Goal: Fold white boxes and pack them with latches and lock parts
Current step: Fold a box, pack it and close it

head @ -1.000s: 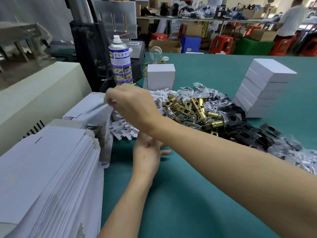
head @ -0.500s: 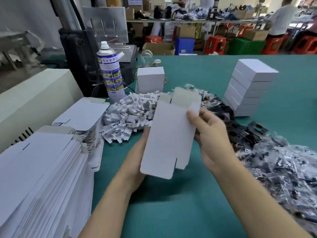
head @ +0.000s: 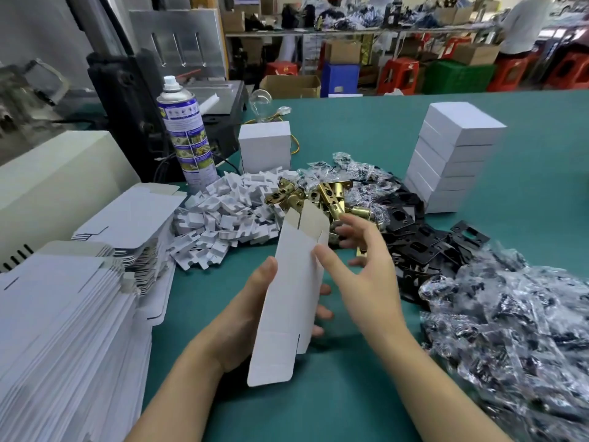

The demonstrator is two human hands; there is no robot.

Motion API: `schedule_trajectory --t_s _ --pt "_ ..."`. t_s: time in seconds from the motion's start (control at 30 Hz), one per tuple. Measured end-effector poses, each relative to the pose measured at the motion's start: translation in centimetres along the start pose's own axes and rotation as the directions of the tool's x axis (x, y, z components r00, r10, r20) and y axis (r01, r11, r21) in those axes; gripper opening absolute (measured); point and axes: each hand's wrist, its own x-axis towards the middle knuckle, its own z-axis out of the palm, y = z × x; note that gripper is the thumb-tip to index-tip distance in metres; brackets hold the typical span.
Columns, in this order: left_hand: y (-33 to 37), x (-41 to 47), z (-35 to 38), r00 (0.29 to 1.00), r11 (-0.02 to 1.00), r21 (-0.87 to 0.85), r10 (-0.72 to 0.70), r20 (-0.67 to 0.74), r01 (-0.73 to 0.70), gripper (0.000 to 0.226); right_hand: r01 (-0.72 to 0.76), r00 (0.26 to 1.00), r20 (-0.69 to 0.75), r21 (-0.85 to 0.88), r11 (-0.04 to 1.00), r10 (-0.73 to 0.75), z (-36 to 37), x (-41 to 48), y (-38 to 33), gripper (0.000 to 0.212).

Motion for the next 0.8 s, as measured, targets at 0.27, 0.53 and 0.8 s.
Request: schedule_trajectory --t_s 0.27,0.53,0.8 --pt "0.0 0.2 0.1 0.999 0.996 0.086 0.004 -0.038 -0.001 0.117 0.331 0.929 0.256 -0.245 0.911 -0.269 -0.3 0.0 -0.6 0.038" --pt "-0.7 0.9 -0.6 0.996 0.986 0.157 0.069 -0.062 -0.058 0.073 0.244 0.962 0.174 -0.212 0.946 -0.209 -0.9 0.4 -0.7 0.052" --pt "-0.1 0.6 -1.1 0.953 0.978 0.129 0.190 -0.236 -0.164 0.028 0.139 0.987 0.092 -0.083 0.987 -0.131 -0.8 0.7 -0.1 0.035"
